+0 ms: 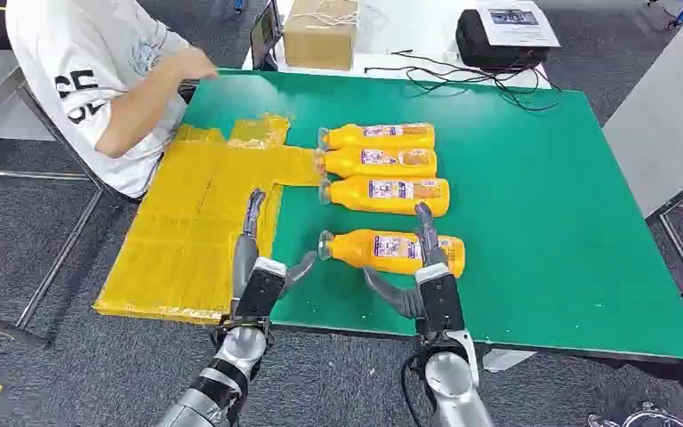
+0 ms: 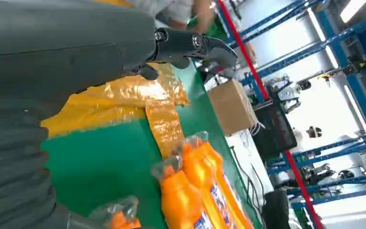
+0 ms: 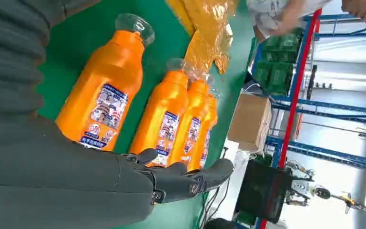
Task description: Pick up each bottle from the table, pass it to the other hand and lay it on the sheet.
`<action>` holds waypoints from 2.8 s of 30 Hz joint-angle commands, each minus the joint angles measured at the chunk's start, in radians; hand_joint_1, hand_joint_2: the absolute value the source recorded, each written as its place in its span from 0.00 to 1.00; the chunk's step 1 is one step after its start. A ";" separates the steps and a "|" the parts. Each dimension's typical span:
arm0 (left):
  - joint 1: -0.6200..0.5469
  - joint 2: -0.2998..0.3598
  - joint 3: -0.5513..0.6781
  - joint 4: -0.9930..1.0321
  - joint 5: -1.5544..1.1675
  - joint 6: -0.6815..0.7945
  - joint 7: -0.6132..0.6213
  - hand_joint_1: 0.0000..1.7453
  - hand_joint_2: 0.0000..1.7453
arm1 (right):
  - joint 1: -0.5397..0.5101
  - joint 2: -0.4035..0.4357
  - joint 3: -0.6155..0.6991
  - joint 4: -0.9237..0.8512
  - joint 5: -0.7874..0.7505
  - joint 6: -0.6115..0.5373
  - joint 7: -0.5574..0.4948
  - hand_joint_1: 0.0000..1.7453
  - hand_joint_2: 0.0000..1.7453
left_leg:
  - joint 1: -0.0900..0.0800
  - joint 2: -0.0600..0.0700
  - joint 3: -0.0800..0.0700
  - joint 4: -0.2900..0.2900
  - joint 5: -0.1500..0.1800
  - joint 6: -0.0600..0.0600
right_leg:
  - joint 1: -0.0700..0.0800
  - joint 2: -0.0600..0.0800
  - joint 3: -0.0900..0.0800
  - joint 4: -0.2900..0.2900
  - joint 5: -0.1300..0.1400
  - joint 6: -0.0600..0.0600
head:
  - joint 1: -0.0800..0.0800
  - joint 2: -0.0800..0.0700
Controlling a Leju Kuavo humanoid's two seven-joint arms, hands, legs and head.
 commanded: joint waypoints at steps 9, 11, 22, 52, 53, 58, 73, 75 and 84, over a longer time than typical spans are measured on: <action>-0.020 0.039 0.025 0.032 0.054 -0.045 0.001 0.00 1.00 | -0.032 -0.020 -0.023 0.043 0.006 0.001 0.013 0.00 1.00 | 0.000 0.002 0.009 -0.001 -0.004 -0.001 | 0.001 0.002 0.009 0.000 -0.003 -0.002 | 0.000 0.000; -0.017 0.038 0.036 0.029 0.064 -0.059 0.001 0.00 1.00 | -0.029 -0.022 -0.024 0.035 0.008 0.000 0.016 0.00 1.00 | 0.000 0.002 0.008 0.000 -0.003 -0.001 | 0.000 0.002 0.007 0.000 -0.003 -0.002 | 0.000 0.000; -0.052 0.024 0.101 0.086 0.103 -0.140 0.001 0.00 1.00 | -0.044 -0.028 -0.029 0.077 0.040 -0.013 0.041 0.00 1.00 | 0.001 0.001 0.006 -0.001 -0.002 -0.001 | 0.001 0.001 0.005 -0.001 -0.002 -0.001 | 0.000 0.000; -0.070 0.023 0.124 0.087 0.156 -0.150 0.001 0.00 1.00 | -0.284 -0.127 0.006 0.434 0.528 -0.087 0.311 0.00 1.00 | 0.001 0.002 0.013 0.001 -0.006 -0.002 | 0.001 0.002 0.012 0.001 -0.005 -0.002 | 0.000 0.000; -0.072 0.022 0.130 0.093 0.162 -0.153 0.001 0.00 1.00 | -0.293 -0.124 0.006 0.450 0.541 -0.090 0.313 0.00 1.00 | 0.001 0.002 0.015 0.001 -0.007 -0.002 | 0.001 0.002 0.014 0.001 -0.006 -0.003 | 0.000 0.000; -0.078 0.020 0.132 0.108 0.156 -0.149 0.002 0.00 1.00 | -0.323 -0.124 0.015 0.498 0.581 -0.074 0.334 0.00 1.00 | 0.001 0.002 0.011 0.000 -0.005 -0.001 | 0.001 0.002 0.010 0.001 -0.004 -0.002 | 0.000 0.000; -0.084 0.017 0.143 0.118 0.174 -0.185 0.007 0.00 1.00 | -0.407 -0.131 0.032 0.653 0.617 -0.022 0.373 0.00 1.00 | 0.000 0.002 0.007 0.000 -0.002 -0.001 | 0.000 0.002 0.006 0.000 -0.002 -0.001 | 0.000 0.000; -0.085 0.018 0.142 0.119 0.172 -0.184 0.008 0.00 1.00 | -0.423 -0.132 0.037 0.687 0.624 -0.005 0.384 0.00 1.00 | 0.000 0.001 0.005 0.000 -0.001 -0.001 | 0.000 0.001 0.004 0.000 -0.001 -0.001 | 0.000 0.000; -0.088 0.019 0.156 0.122 0.193 -0.203 0.014 0.00 1.00 | -0.454 -0.136 0.057 0.743 0.651 0.031 0.411 0.00 1.00 | 0.000 0.001 0.005 0.000 -0.002 -0.001 | 0.000 0.001 0.005 0.000 -0.002 -0.001 | 0.000 0.000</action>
